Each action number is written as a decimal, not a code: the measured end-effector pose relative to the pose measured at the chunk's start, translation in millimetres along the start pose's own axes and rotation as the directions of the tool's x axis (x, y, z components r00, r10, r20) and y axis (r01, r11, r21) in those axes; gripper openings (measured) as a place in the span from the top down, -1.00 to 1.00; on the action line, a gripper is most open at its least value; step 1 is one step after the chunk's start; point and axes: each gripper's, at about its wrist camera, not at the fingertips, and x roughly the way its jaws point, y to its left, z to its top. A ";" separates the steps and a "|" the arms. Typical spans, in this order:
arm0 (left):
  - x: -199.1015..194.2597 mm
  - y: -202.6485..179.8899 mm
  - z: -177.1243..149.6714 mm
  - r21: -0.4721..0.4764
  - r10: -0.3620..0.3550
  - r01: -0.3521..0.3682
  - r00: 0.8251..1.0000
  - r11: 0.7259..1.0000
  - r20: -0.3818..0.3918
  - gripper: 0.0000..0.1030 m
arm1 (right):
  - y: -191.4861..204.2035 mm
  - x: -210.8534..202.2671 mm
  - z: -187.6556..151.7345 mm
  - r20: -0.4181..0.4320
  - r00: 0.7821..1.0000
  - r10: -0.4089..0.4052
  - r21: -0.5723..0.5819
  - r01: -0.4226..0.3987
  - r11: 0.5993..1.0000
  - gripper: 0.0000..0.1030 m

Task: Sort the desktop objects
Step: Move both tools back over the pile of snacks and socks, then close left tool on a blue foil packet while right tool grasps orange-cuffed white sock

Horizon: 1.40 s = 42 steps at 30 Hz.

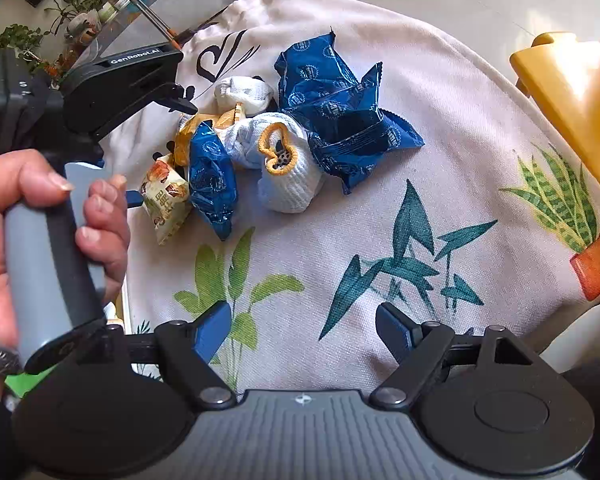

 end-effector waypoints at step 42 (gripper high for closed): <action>-33.4 62.3 -63.9 0.196 -0.043 0.060 0.995 0.979 -0.087 -0.99 | -24.5 7.5 10.6 -0.004 1.000 -0.021 0.132 0.021 0.991 -0.56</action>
